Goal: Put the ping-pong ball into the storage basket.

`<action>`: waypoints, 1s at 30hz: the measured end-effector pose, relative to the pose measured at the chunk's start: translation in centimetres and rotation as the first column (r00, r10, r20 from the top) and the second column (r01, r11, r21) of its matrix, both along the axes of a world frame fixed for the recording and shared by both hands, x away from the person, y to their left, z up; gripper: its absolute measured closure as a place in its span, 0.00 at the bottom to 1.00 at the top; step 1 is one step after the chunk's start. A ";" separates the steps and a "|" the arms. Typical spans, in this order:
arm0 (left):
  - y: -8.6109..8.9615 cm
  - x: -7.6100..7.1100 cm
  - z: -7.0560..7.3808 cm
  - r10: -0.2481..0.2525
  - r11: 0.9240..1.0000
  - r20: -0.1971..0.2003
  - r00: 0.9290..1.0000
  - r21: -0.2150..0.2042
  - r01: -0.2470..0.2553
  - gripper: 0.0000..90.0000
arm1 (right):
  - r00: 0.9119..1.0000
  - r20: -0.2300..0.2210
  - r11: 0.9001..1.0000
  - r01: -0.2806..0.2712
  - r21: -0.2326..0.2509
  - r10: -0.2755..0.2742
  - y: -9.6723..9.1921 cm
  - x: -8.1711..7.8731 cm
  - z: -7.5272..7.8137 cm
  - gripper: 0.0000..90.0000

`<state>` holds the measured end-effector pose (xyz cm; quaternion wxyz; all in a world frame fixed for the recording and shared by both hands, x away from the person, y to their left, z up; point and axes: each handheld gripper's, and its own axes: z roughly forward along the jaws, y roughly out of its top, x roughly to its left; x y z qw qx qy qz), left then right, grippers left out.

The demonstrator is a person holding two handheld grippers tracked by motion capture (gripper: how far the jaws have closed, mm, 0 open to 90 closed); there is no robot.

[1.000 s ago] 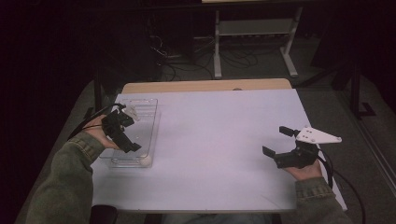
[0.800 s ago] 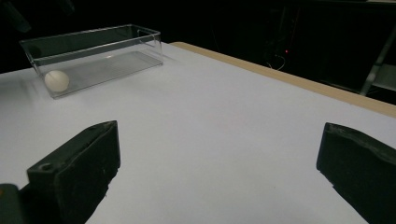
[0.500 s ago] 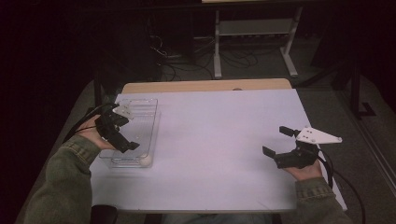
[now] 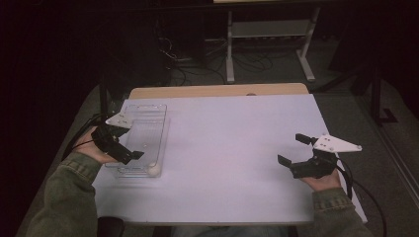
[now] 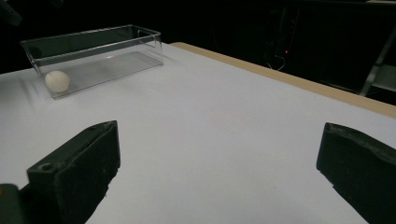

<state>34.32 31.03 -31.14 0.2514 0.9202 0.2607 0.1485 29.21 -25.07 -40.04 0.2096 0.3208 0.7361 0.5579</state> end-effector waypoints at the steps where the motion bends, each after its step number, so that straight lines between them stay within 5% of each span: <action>1: 0.1 -0.1 -0.1 0.006 1.000 0.006 1.000 -0.005 -0.006 0.00 | 1.000 0.000 1.000 -0.001 0.000 0.001 0.0 0.0 0.0 0.00; 15: 2.0 -1.3 -1.3 0.063 0.995 0.030 0.998 -0.076 -0.061 0.00 | 1.000 -0.001 1.000 0.000 -0.001 0.000 0.0 0.0 0.0 0.00; 30: 3.8 -2.7 -2.5 0.116 0.977 0.051 0.992 -0.183 -0.105 0.00 | 1.000 -0.006 1.000 0.003 0.000 -0.003 0.0 -0.1 -0.1 0.00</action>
